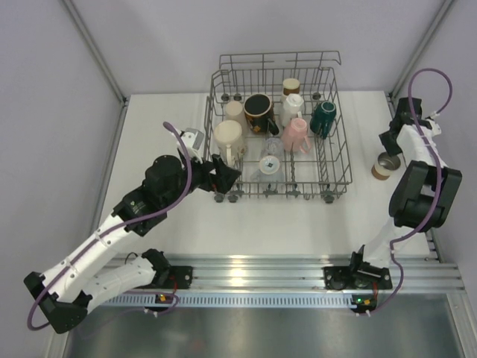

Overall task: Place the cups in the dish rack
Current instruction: Grab a cup with the right arm

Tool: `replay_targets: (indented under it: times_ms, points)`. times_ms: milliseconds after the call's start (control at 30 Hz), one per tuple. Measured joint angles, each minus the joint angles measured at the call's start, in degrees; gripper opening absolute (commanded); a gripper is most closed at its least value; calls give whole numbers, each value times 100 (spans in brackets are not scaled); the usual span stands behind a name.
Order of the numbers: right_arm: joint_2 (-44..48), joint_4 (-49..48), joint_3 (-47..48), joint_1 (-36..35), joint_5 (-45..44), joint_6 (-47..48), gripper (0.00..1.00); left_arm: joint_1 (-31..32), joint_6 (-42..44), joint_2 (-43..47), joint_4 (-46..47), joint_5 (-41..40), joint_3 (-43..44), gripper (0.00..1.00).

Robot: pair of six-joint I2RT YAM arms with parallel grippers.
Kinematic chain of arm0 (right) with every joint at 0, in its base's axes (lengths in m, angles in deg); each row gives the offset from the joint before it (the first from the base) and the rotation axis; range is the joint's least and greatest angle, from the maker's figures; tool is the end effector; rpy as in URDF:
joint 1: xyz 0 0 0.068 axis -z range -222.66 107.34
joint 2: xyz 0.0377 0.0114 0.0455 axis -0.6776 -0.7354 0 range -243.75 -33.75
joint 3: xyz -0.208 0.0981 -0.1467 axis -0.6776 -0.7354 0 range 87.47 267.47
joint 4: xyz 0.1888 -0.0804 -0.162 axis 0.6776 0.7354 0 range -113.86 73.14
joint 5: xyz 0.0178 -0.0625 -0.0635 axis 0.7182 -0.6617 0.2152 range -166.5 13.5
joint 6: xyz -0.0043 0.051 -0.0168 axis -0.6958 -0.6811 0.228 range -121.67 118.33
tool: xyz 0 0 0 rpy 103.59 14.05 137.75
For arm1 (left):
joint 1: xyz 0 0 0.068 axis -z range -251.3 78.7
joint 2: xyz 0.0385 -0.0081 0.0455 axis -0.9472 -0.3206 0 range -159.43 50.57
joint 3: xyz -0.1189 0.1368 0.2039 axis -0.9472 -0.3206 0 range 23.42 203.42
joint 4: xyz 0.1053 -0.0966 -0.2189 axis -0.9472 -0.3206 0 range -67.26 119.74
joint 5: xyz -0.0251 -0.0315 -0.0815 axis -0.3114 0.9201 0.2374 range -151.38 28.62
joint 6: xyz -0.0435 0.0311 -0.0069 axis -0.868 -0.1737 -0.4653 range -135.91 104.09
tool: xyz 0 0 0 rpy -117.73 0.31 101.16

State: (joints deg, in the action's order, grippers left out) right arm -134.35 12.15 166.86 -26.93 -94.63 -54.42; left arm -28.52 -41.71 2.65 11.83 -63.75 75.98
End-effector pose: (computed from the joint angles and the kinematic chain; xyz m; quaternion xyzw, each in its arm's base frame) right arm 0.3599 -0.1128 0.2497 0.5698 0.7582 -0.0548 0.3123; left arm 0.1397 -0.1273 0.3639 0.1030 0.7772 -0.3362 0.5218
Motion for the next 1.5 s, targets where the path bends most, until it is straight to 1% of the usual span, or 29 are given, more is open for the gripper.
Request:
replay_targets:
  times_ms: [333,433,533,567,600,633,833,1000,1133,1267,1400,1500]
  points:
    - [-549,50,247,-20,-2,4,39,0,0,-153,35,2,68,98]
    - [-632,59,249,-20,-4,7,37,0,2,-153,35,2,68,98]
    - [-645,63,247,-20,-13,37,21,0,2,-151,35,2,68,97]
    - [-645,61,247,-20,-20,59,7,0,2,-146,35,2,68,97]
    - [-645,59,247,-20,-22,98,2,0,2,-142,37,4,68,97]
    - [-645,52,247,-22,-24,131,0,0,7,-133,42,7,68,96]
    - [-629,37,251,-76,-81,332,0,0,20,13,190,109,17,95]
    - [-503,46,251,-234,-35,584,0,0,20,317,275,129,-170,95]
    - [-26,61,254,-538,-92,883,0,0,22,601,282,125,-339,95]
    - [828,31,337,-911,-170,1200,0,0,20,754,293,63,-361,97]
    - [1735,-98,345,-1167,-173,1469,0,0,15,590,291,70,-221,96]
    - [2540,-675,-28,-1261,234,1751,0,0,-46,323,321,219,-35,96]
